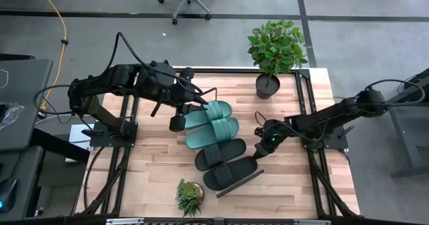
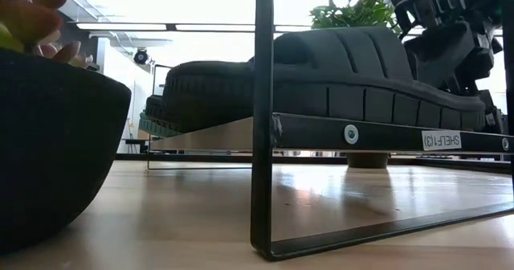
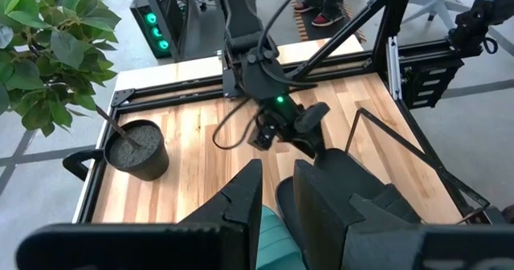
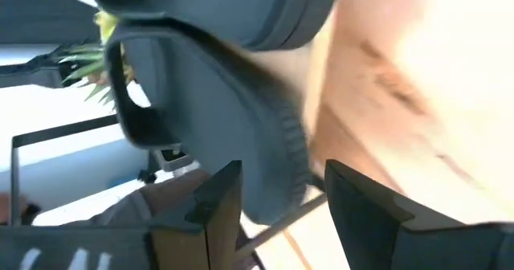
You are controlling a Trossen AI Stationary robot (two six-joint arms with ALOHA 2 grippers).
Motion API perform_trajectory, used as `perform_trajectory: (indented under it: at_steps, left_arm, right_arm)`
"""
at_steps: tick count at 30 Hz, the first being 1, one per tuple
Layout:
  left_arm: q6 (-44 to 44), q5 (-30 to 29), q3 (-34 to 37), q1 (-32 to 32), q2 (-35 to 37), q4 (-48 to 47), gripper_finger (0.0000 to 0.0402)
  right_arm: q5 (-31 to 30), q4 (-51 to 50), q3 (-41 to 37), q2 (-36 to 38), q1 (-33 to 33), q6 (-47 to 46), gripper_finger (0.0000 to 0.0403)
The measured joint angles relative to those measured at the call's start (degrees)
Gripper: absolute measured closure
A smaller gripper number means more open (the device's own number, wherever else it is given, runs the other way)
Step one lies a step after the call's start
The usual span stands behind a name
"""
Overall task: Pick and place slides into the shelf
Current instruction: Put the black slide on the shelf, then return to Home Position
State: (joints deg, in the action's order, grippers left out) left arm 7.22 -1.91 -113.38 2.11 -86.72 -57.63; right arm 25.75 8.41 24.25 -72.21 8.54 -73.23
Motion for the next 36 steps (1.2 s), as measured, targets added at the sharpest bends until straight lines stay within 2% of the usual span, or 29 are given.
perform_trajectory:
  at_steps: [7, 12, 20, 24, 28, 32, 36]
  left_arm:
    - [-0.04, 0.0, 0.0, 0.0, 0.0, -0.06, 0.0339]
    - [-0.03, 0.0, 0.0, 0.0, 0.0, -0.1, 0.0339]
    - [0.09, 0.01, 0.0, 0.13, 0.0, -1.89, 0.0339]
    - [0.13, 1.01, 0.0, 0.11, 0.0, -4.22, 0.0339]
    - [0.05, 2.35, 0.0, 0.13, 0.0, -6.51, 0.0339]
    - [0.03, 2.38, 0.0, 0.13, 0.0, -7.35, 0.0339]
    - [0.0, 2.38, 0.0, 0.13, 0.0, -7.31, 0.0339]
  right_arm:
    - [-4.47, -15.87, 0.02, 8.6, -3.67, 5.82, 0.0235]
    - [-12.55, -28.85, 0.02, 19.49, -6.07, 9.15, 0.0235]
    - [-15.28, -30.4, 0.02, 38.08, -6.0, 5.95, 0.0235]
    - [-18.48, -30.73, 2.08, 44.96, -5.86, 8.41, 0.0236]
    - [-25.57, -30.57, 9.45, 48.83, -5.84, 21.26, 0.025]
    - [-35.07, -32.35, 19.84, 48.46, -4.89, 42.91, 0.0279]
    - [-37.18, -39.43, 27.79, 45.46, -4.73, 47.62, 0.0303]
